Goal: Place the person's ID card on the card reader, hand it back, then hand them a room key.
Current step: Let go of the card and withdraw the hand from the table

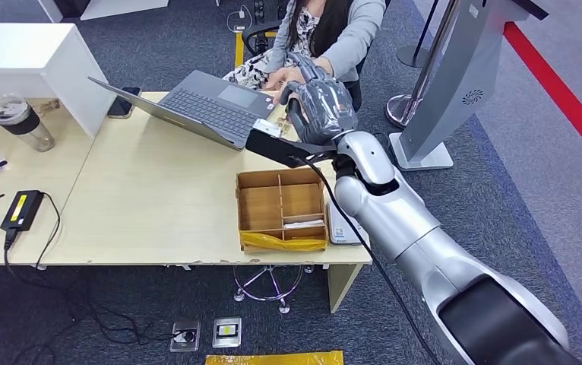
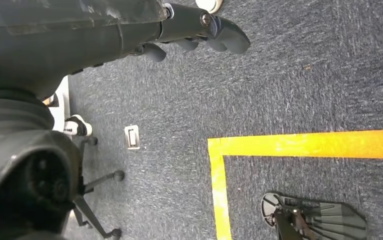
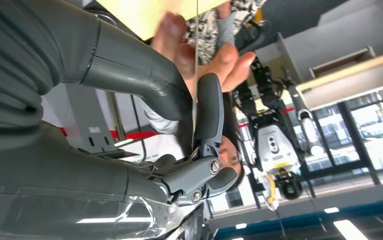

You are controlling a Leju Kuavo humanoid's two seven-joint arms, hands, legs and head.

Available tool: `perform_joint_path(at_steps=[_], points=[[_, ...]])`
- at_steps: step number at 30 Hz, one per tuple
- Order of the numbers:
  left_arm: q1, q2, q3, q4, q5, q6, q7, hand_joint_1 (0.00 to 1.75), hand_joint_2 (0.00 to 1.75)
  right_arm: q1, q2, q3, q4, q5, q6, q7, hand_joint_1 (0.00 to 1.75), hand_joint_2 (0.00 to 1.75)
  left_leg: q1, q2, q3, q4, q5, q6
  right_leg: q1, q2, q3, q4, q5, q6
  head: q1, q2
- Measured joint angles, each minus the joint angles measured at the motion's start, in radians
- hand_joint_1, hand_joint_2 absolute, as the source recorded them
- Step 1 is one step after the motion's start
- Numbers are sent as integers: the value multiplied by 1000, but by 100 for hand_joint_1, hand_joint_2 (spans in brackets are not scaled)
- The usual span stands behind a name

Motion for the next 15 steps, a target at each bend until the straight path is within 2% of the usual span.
perform_joint_path(at_steps=[7,8,11,12,15], points=[[0,-1,-12,0,-4,-8,0,0,0,-3,2,0,67,14,1,2,175,175,0,0,0,0,0,0,0,0,0,0,0,0,0,0],[0,-1,-13,0,-4,-8,0,0,0,-3,2,0,73,15,1,3,131,175,0,0,0,0,0,0,0,0,0,0,0,0,0,0],[0,0,-19,0,-4,-8,2,0,0,-3,2,0,88,17,-2,3,0,44,0,0,0,0,0,0,0,0,0,0,0,0,0,0],[0,0,-20,0,-3,-8,2,0,0,-3,2,0,93,21,-3,3,0,0,0,0,0,0,0,0,0,0,0,0,0,0,0,0],[-1,0,-21,0,-2,-8,2,0,0,-4,4,1,113,65,2,21,0,0,0,0,0,0,0,0,0,0,0,0,0,0,0,0]])
